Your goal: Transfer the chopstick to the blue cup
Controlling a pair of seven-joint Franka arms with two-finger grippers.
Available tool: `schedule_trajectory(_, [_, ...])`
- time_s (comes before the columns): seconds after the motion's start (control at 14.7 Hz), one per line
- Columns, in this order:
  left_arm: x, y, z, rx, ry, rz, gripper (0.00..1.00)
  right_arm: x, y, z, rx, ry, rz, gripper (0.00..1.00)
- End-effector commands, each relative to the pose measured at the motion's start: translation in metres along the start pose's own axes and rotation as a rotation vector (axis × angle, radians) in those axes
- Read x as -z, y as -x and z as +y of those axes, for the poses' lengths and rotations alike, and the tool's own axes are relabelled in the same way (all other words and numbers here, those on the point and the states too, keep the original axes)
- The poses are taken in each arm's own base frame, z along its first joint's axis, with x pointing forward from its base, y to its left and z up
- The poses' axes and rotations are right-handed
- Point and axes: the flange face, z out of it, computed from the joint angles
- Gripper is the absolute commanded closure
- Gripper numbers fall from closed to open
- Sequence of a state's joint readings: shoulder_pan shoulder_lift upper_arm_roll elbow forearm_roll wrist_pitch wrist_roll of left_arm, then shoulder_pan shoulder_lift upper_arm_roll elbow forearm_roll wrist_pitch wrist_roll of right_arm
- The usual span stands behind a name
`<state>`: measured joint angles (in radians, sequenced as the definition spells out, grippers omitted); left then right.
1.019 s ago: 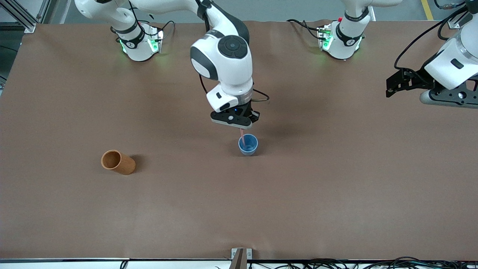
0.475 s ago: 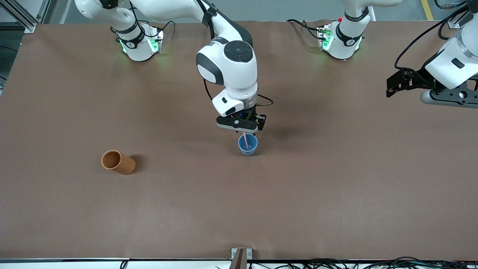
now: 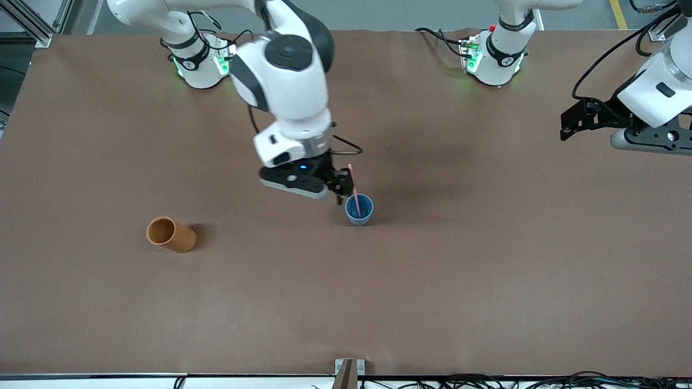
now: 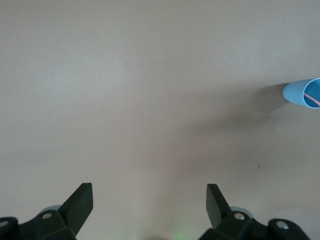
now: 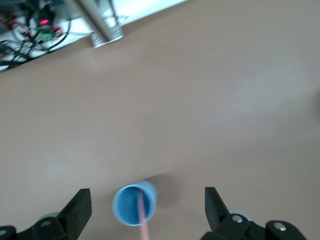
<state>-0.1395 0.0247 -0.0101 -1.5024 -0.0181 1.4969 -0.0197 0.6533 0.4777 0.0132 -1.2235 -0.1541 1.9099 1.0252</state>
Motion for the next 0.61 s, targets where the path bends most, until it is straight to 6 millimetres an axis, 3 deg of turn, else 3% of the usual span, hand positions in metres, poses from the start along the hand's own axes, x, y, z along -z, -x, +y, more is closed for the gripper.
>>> schedule_trajectory(0.0, [0.011,-0.002,-0.003,0.003,-0.005,0.023,0.0,0.055,-0.037,0.071,0.044,0.061,-0.025,0.0])
schedule_trajectory(0.27, [0.012,-0.002,-0.005,0.006,-0.005,0.026,0.0,0.1,-0.102,0.207,0.099,0.099,-0.045,0.0])
schedule_trajectory(0.54, [0.012,-0.002,-0.006,0.006,-0.005,0.026,0.0,0.116,-0.134,0.32,0.151,0.122,-0.069,0.0])
